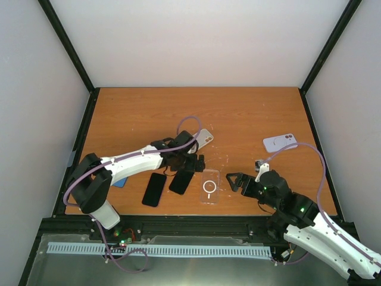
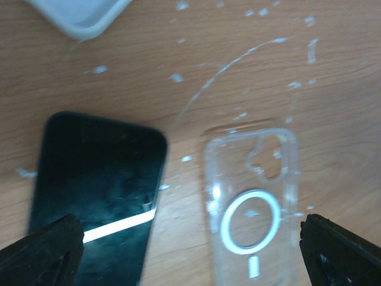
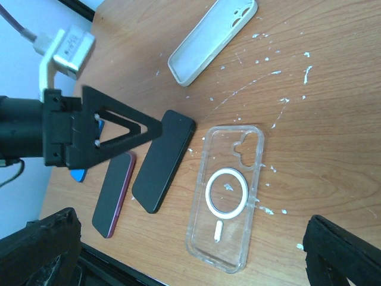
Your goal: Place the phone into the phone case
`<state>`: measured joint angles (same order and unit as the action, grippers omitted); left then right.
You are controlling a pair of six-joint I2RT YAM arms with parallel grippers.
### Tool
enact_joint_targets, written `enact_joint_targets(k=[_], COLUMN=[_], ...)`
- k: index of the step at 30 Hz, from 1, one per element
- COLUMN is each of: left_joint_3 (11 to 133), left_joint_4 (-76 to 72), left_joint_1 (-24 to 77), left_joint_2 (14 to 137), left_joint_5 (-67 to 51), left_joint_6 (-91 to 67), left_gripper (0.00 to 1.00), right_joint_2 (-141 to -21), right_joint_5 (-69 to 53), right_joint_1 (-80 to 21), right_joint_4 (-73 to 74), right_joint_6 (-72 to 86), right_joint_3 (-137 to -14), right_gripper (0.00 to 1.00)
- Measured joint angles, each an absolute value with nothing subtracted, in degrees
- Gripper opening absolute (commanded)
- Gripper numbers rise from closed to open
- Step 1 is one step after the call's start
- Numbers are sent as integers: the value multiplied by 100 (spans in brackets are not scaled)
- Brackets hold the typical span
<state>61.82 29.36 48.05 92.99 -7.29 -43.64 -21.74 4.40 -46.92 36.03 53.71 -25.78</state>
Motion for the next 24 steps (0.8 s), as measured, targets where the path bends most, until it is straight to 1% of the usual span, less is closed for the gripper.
enact_joint_targets(k=[6,13,24], left_joint_3=[5887,5861,5867], left_joint_4=[3323,3391,3492], left_joint_1=[4759,4757,4757], left_joint_2=[9321,9561,9974], left_joint_5=[-276,-137,91], left_joint_6=[-4066,-3830,-3586], left_gripper=[98,98,96], right_joint_2=[-2279,-2515,-2534], right_joint_5=[386,342,301], right_joint_1=[-4692,-4692,-4692], right_joint_4=[3468,3446,3361], right_joint_6=[5290,5225,5207], right_joint_3=[-2578,-2578,-2578], right_gripper=[100,100,100])
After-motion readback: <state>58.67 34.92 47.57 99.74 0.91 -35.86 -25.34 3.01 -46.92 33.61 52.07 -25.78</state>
